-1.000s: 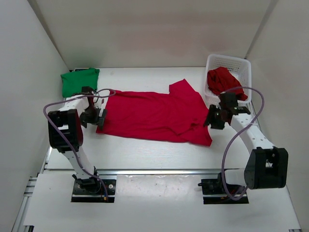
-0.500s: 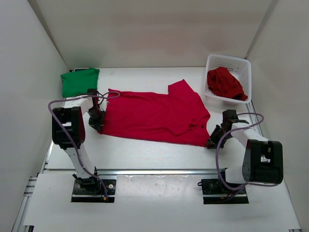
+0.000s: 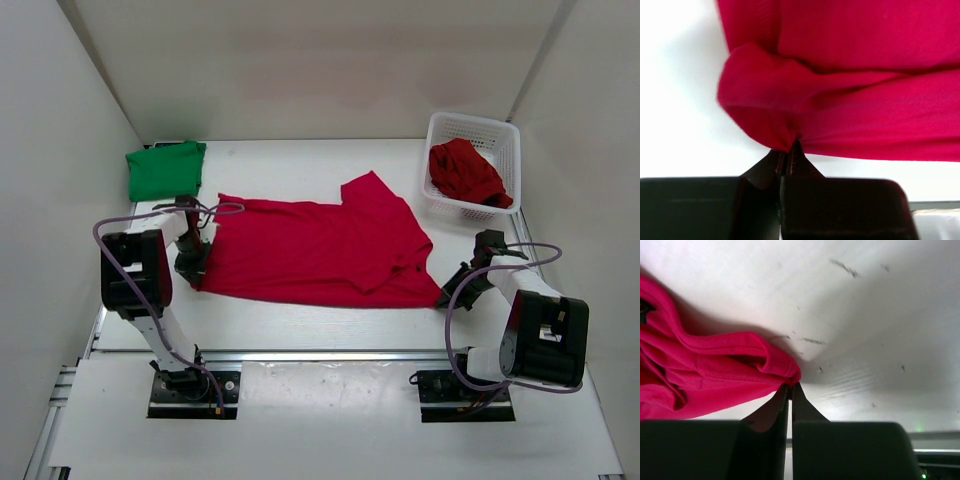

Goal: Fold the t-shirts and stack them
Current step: Fold the flattened tshirt in 1/3 of the way

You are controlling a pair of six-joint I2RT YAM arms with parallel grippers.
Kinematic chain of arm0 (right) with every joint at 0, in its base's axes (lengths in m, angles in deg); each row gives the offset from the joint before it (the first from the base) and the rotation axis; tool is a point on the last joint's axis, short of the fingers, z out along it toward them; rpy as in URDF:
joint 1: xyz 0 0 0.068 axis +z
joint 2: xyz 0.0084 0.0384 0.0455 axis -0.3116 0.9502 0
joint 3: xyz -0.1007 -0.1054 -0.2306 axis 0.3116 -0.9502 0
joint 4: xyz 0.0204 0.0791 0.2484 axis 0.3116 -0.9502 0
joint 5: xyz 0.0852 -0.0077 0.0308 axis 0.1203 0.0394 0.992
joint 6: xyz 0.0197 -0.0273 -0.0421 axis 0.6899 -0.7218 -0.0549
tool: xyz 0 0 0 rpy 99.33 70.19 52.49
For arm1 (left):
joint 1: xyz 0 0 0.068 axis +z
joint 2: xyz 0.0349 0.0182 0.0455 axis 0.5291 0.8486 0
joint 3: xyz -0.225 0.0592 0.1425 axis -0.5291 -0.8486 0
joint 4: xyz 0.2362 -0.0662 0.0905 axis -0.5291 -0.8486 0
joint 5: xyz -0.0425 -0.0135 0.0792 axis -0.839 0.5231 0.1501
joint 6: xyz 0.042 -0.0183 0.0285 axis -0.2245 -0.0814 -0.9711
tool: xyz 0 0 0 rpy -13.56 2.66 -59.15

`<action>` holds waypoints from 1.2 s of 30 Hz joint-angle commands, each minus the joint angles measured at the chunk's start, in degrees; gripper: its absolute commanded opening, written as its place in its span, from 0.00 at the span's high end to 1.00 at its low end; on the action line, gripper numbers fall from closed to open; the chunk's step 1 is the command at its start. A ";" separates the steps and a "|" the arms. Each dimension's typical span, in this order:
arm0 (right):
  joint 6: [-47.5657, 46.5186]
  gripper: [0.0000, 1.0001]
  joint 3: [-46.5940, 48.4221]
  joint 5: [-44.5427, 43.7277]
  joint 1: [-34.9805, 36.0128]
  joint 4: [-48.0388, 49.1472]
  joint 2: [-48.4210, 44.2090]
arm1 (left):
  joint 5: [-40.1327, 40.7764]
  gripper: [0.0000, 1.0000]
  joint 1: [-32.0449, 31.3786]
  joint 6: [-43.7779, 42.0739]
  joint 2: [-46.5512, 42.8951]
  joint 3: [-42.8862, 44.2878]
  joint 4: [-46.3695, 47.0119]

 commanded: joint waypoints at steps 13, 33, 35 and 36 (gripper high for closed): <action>-0.43 0.67 6.82 -11.10 1.05 -12.20 -1.35 | 14.08 0.22 1.37 -2.99 -10.09 -7.46 -4.00; -10.88 0.71 26.79 8.29 17.24 3.00 15.42 | -3.27 0.18 -47.64 -25.31 -18.64 6.96 10.93; -10.36 0.71 26.36 10.05 17.15 4.40 15.86 | -10.41 0.20 -50.12 -25.58 -16.18 7.75 12.95; -10.53 0.71 26.18 10.06 17.32 4.41 15.95 | -13.65 0.21 -51.08 -25.67 -14.42 8.36 14.44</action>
